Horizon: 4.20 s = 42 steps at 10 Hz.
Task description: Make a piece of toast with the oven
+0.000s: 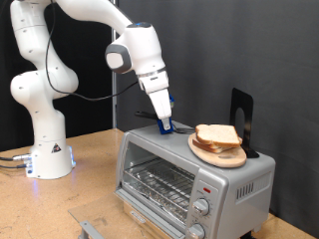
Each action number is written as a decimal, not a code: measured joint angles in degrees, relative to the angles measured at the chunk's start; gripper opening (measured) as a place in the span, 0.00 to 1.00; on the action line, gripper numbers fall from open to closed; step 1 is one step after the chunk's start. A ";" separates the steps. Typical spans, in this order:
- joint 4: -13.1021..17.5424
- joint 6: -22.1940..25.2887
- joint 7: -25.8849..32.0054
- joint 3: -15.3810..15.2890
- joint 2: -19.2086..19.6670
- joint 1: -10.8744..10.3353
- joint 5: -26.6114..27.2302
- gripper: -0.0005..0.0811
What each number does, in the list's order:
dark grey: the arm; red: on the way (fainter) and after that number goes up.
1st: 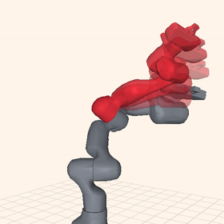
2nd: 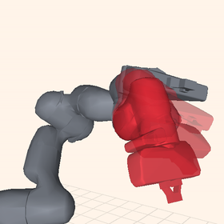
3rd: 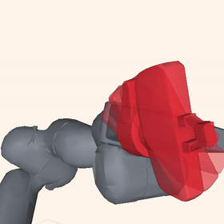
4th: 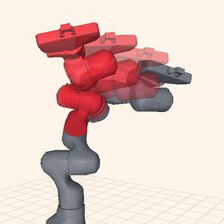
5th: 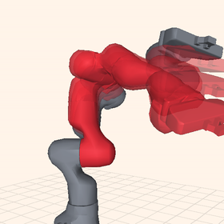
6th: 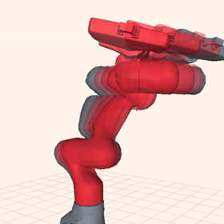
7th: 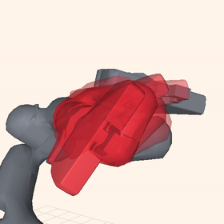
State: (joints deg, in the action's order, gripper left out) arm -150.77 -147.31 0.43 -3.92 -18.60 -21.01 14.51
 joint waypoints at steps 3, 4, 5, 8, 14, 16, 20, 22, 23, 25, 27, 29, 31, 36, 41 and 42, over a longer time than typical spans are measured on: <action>-0.25 -0.01 0.03 -0.03 0.03 0.00 -0.02 0.99; -0.26 -0.01 0.03 -0.03 0.05 0.00 0.00 0.99; -0.26 -0.03 0.03 -0.03 0.07 0.00 0.02 0.99; -0.26 -0.03 0.03 -0.08 0.20 0.00 0.03 0.98; -0.25 -0.03 -0.03 -0.51 0.27 0.00 0.05 0.54; -0.23 0.01 -0.32 -0.52 0.26 0.00 0.16 0.54; 0.91 2.08 0.70 0.03 -2.39 -0.04 4.16 0.54; 1.88 7.02 0.92 0.83 -5.57 -0.03 4.18 0.54; 1.62 6.42 0.90 0.81 -5.43 -0.03 4.18 0.54; -0.69 -3.42 -4.07 -0.11 -5.92 0.52 5.05 0.54; -3.91 -9.89 -6.81 0.34 -8.88 0.62 8.16 0.54; -6.22 -7.86 -8.39 1.99 -13.49 1.81 9.37 0.54; -8.18 -3.86 -8.63 3.44 -18.00 4.60 9.10 0.54; -10.71 5.12 -5.46 8.19 -26.24 12.12 6.12 0.54; -7.72 16.12 -6.13 9.62 -25.16 13.44 5.51 0.54; -6.53 17.81 -7.14 9.71 -23.49 14.32 4.90 0.54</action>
State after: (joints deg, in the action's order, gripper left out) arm -157.31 -129.50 -6.71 5.79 -42.09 -6.68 19.41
